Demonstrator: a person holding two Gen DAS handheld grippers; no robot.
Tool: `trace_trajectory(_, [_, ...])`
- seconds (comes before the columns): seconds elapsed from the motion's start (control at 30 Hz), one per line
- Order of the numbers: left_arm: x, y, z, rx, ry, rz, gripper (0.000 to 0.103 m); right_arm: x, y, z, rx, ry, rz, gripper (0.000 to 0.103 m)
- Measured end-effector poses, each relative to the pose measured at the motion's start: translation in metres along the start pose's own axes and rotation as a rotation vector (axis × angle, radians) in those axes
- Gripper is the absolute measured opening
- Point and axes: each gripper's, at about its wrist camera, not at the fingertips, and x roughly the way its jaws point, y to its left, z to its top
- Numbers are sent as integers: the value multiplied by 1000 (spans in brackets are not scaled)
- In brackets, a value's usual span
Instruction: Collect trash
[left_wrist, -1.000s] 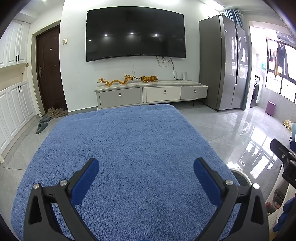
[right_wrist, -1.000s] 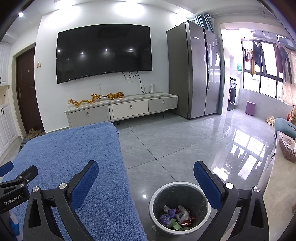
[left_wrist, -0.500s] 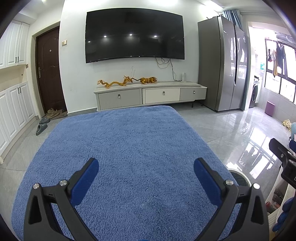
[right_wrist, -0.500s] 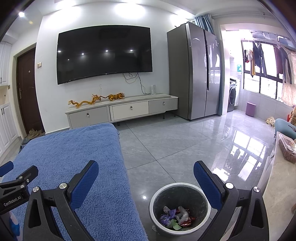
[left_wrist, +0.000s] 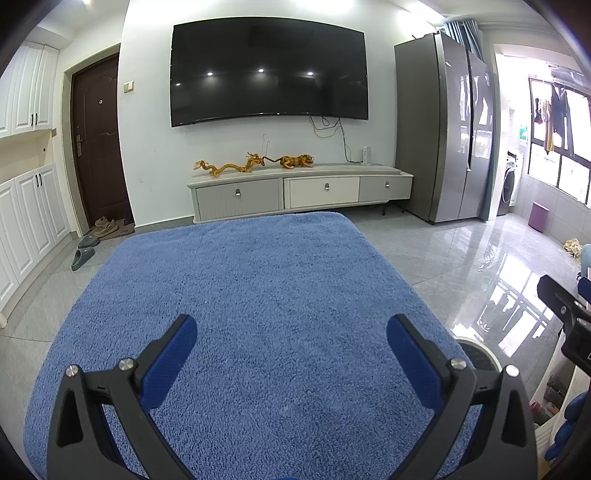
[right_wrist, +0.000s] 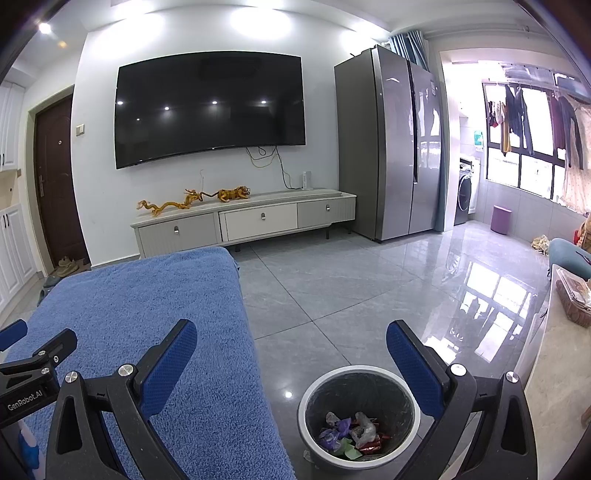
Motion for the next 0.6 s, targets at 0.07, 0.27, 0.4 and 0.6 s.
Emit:
trace_trajectory(0.07, [0,0,0,0,0,0,103,-1,1,4,-2,-1,1,103])
trace_trajectory(0.27, [1,0,1,3,-6,0,103,-1,2,3,-1,0,1,103])
trace_trajectory(0.4, [1,0,0,2,-5,1,103,-1,2,2,-2,-1,1,103])
trace_trajectory(0.6, [1,1,0,1,-4,1,103,-1,3,2,-2,0,0,103])
